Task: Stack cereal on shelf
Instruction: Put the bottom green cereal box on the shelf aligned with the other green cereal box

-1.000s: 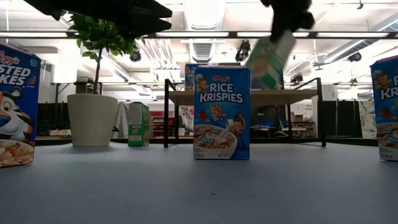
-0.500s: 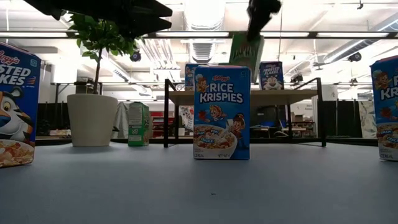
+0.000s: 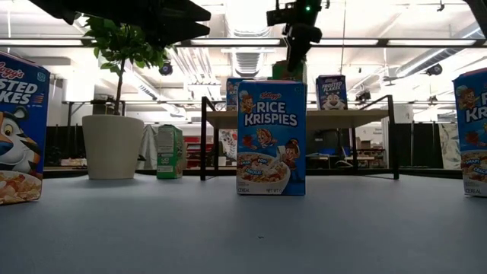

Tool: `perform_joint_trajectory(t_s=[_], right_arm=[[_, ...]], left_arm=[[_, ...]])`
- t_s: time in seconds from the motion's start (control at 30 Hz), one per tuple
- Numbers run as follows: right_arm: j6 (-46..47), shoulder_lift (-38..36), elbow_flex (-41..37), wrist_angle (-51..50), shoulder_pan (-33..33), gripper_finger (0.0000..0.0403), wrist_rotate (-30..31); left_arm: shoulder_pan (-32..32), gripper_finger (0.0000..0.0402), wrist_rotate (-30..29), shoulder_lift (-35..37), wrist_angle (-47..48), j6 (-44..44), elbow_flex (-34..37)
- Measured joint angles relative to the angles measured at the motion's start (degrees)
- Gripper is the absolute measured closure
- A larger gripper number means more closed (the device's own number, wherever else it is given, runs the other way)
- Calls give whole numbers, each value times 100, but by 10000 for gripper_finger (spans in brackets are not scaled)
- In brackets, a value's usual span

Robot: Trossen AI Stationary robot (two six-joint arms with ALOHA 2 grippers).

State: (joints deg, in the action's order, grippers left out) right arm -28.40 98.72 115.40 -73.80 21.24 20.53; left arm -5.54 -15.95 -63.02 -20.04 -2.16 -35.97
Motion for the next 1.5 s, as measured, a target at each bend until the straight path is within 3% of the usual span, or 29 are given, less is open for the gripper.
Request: perform_joint_trajectory(t_s=[0.57, 0.83, 0.97, 1.13, 1.3, 1.5], right_arm=[[93, -34, 144, 2, 83, 186, -150], [489, -241, 730, -656, -106, 197, -152], [922, -504, 813, -1232, -164, 222, -262], [1420, -1096, 116, -1183, -77, 293, -1012], [1628, -1809, -1236, -387, -83, 376, -1049], [1332, -2591, -3079, 1658, 72, 390, -986]], left_arm=[[1, 178, 1, 0, -2, -35, 0], [2, 178, 1, 0, -7, -259, 0], [2, 178, 1, 9, -32, -611, -36], [1, 178, 1, 12, 202, -1034, -389], [2, 178, 1, 9, 361, -1261, -498], [1, 178, 1, 5, 361, -1261, -472]])
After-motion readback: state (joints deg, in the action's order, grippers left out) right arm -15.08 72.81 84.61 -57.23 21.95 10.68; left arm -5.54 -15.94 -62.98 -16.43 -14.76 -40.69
